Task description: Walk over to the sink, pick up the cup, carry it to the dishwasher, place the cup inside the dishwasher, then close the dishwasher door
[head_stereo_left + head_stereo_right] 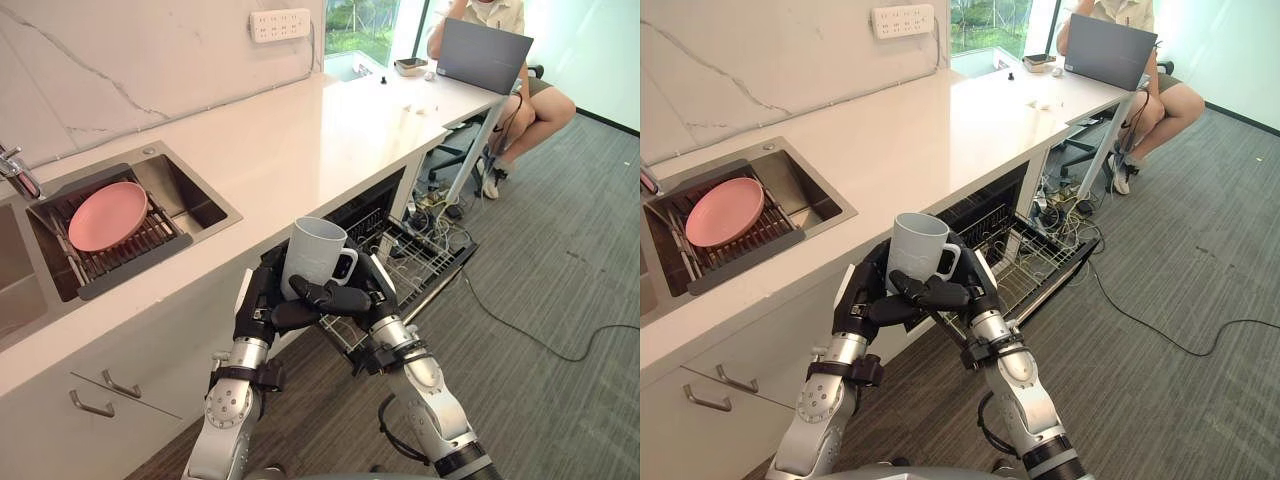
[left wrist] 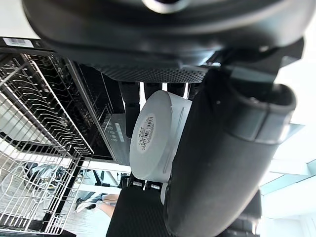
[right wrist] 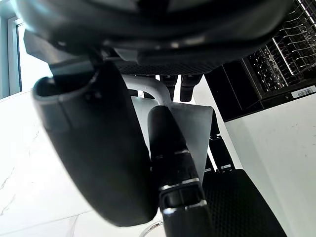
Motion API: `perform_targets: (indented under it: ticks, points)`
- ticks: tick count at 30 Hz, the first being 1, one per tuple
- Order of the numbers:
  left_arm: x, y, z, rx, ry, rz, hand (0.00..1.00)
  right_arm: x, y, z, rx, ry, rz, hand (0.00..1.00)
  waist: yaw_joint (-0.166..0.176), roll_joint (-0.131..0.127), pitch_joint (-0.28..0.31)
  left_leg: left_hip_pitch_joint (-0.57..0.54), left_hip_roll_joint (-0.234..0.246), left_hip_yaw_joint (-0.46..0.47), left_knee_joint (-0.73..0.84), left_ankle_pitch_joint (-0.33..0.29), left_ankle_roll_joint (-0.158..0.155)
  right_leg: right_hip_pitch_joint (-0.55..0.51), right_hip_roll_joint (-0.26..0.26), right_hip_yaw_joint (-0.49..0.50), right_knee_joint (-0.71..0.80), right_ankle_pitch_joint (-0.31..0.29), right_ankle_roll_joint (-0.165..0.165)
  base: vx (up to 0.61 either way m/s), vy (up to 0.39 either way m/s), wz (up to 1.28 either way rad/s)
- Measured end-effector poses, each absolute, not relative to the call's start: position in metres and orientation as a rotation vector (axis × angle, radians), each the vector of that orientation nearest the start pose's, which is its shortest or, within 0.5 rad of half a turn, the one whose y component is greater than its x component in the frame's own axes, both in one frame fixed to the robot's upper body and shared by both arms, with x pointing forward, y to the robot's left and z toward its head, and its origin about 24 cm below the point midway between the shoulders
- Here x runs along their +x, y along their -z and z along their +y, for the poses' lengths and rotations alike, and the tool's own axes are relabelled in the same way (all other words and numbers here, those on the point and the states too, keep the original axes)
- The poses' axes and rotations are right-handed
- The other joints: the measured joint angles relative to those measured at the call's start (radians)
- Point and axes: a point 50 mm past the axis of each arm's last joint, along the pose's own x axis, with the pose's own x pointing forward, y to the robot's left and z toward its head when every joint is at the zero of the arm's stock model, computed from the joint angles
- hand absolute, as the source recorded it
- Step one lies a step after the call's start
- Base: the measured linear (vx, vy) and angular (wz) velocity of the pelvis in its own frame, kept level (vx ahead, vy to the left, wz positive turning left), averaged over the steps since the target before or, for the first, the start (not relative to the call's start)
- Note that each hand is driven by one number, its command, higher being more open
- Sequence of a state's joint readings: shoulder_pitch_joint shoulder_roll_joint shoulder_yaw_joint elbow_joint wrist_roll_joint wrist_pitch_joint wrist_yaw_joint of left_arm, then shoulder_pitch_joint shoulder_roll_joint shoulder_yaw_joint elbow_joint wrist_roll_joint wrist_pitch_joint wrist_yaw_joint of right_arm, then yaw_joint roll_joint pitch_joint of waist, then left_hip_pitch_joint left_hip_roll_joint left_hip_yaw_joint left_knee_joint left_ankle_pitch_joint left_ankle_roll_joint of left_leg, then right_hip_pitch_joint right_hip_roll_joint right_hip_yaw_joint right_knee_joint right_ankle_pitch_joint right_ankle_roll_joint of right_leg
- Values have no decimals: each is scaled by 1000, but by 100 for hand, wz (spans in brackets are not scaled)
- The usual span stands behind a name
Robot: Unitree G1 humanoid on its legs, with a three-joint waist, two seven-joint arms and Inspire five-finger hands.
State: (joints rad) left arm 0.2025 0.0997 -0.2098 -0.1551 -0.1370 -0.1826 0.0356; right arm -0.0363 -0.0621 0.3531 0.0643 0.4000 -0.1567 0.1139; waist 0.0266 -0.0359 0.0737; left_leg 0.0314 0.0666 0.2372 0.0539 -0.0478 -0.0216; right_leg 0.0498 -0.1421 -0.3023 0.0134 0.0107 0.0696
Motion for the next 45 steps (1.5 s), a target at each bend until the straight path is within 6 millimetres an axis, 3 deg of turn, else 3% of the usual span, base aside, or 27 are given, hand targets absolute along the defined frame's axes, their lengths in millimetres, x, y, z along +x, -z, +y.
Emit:
perform_targets:
  ticks: [4,5,11,15,16,24,30,34,45]
  points:
    - [210,-47,127,-76,141,-116,30,245,-44,-72,385,-430,-45,90,7,-2,-7,4,-2,-6,-17,12,-1,-1,0,-6,0,0,0,-12,-3,4]
    - [210,-47,127,-74,143,-116,30,245,-44,-71,393,-430,-41,30,7,-2,-8,4,-2,-6,-17,12,-1,-1,0,-6,0,0,0,0,0,0]
    - [219,-48,127,4,215,-122,30,251,-39,-73,525,-420,13,30,14,-15,-19,-13,0,-15,-11,18,-1,-1,4,-12,-20,14,-1,-19,-4,3]
    - [219,-42,125,18,233,-103,30,255,-35,-75,523,-397,44,30,14,-15,-19,-19,2,-12,-7,20,-1,0,9,-10,-33,27,-4,-36,-5,-2]
    - [218,-40,125,16,229,-95,90,255,-35,-77,518,-394,50,30,13,-15,-20,-18,3,-12,-7,21,-2,0,9,-10,-31,27,-4,-34,-2,-1]
    - [204,-37,128,15,153,-107,90,254,-36,-73,512,-418,56,30,14,-15,-19,-14,2,-10,-10,22,-2,-1,8,-7,-27,26,-4,-18,2,-1]
    - [208,-52,122,-36,101,-186,90,253,-61,-72,400,-385,-89,30,11,-14,-16,-22,-1,-24,-12,21,-2,-1,6,-20,-29,24,0,12,2,6]
    - [209,-54,119,-54,95,-193,90,253,-66,-73,322,-366,-127,30,6,-14,-13,-22,-2,-27,-13,21,-2,0,4,-22,-28,22,3,2,2,1]
    - [202,-24,108,-90,183,-47,90,238,-39,-95,147,-262,-50,30,-4,-12,22,-43,-13,-58,-16,20,-1,-2,-5,-56,-28,12,18,11,5,9]
